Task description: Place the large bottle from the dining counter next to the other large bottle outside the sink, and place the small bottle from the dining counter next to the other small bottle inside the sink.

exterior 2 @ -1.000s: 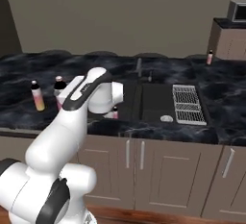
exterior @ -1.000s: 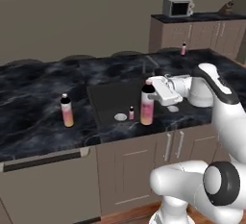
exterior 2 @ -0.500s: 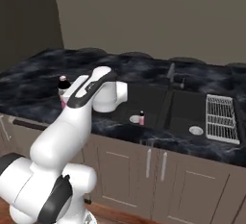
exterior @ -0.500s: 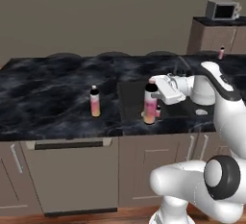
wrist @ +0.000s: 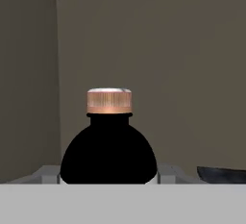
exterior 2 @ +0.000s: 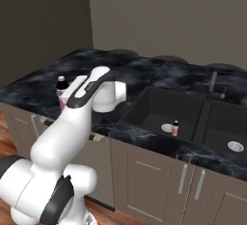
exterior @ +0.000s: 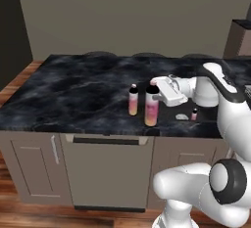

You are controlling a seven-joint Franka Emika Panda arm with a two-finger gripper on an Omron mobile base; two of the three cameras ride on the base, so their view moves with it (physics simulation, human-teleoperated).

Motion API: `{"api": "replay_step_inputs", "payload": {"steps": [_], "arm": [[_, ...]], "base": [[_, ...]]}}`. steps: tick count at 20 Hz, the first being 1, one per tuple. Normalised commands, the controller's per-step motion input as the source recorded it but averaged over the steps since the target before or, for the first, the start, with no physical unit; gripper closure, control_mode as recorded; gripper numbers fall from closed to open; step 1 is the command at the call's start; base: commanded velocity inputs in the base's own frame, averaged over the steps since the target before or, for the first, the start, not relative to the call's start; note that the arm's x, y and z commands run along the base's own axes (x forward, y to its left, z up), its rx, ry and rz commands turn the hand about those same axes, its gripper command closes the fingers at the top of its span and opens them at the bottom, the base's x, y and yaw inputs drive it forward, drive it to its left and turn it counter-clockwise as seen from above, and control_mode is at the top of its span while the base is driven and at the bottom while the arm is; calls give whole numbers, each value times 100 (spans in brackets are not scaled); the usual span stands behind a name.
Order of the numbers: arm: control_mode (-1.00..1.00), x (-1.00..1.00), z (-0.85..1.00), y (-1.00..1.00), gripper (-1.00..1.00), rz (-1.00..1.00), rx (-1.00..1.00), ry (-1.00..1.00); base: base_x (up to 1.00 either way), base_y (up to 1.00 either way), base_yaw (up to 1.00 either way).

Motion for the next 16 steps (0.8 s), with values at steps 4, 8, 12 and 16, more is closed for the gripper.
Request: {"api": "replay_step_inputs", "payload": {"steps": [4,8,12,16], "arm": [[100,0,0,0,100,0,0,0],[100,0,0,0,100,0,0,0],[100,0,0,0,100,0,0,0],[100,0,0,0,100,0,0,0]], "base": [[27,42,8],[22,8,0],[9,0,-1],[6,0,0]]}}
